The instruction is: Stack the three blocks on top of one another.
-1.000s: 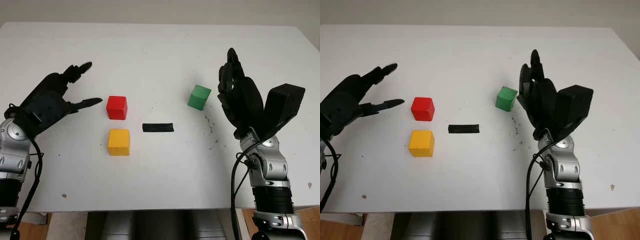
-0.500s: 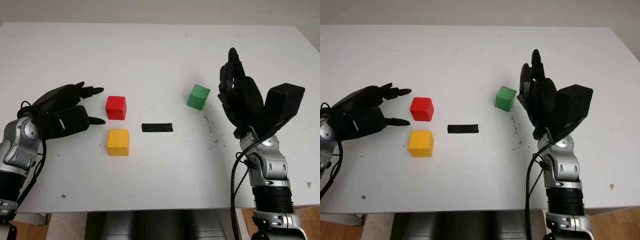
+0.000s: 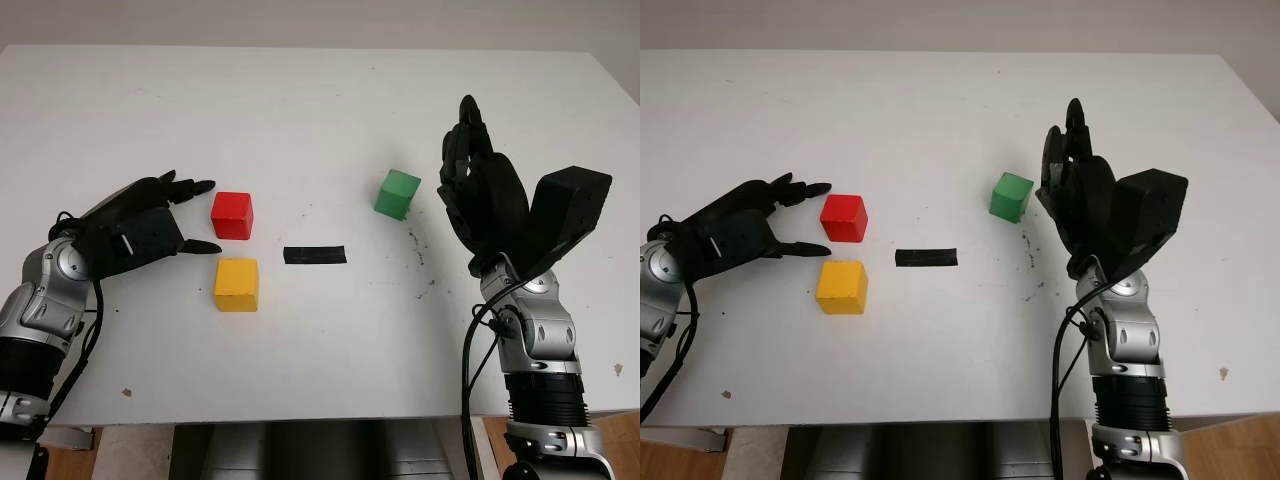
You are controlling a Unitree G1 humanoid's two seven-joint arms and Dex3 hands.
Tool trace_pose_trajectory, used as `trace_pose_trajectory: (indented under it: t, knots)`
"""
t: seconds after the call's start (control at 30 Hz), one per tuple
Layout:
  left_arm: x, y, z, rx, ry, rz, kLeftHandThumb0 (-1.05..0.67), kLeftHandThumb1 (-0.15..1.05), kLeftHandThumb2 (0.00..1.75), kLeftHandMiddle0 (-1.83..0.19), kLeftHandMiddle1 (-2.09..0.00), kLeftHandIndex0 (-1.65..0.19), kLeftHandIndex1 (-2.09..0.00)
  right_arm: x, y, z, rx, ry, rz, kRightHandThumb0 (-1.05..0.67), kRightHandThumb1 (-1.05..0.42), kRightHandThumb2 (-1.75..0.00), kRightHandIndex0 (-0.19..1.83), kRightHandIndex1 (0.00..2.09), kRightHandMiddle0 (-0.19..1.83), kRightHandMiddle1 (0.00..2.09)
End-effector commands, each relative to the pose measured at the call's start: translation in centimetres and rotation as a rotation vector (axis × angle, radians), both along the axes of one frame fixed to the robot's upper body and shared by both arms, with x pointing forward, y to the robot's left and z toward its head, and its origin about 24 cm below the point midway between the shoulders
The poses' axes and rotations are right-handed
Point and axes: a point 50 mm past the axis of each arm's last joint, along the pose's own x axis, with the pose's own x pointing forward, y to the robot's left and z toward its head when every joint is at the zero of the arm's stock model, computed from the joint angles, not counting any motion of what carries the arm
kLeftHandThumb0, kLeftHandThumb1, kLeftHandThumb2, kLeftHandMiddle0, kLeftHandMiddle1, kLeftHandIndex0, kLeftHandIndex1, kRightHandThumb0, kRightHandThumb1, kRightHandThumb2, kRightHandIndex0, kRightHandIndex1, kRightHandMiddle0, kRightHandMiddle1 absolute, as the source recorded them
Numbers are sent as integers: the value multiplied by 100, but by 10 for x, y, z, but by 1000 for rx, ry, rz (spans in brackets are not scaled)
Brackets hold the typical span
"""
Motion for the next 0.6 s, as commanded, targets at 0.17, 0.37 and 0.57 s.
trace_pose_trajectory:
  t: [0.17,0.37,0.57]
  knots:
    - [2,-9,22,130,-94,-75,-77,94,6,12,-5,-31,-6,-1,-2,3,-10,-21,-7,-77,-105,-72,-19,0,-19,0]
    - [4,-15,41,277,-114,-104,-77,95,6,12,-5,-26,-4,-1,1,2,-5,-16,-3,-77,-105,-72,-19,0,-19,0]
    - [7,-18,50,342,-126,-112,-77,94,5,12,-5,-31,-7,-2,3,0,2,-4,-16,-77,-105,-70,-19,0,-19,0]
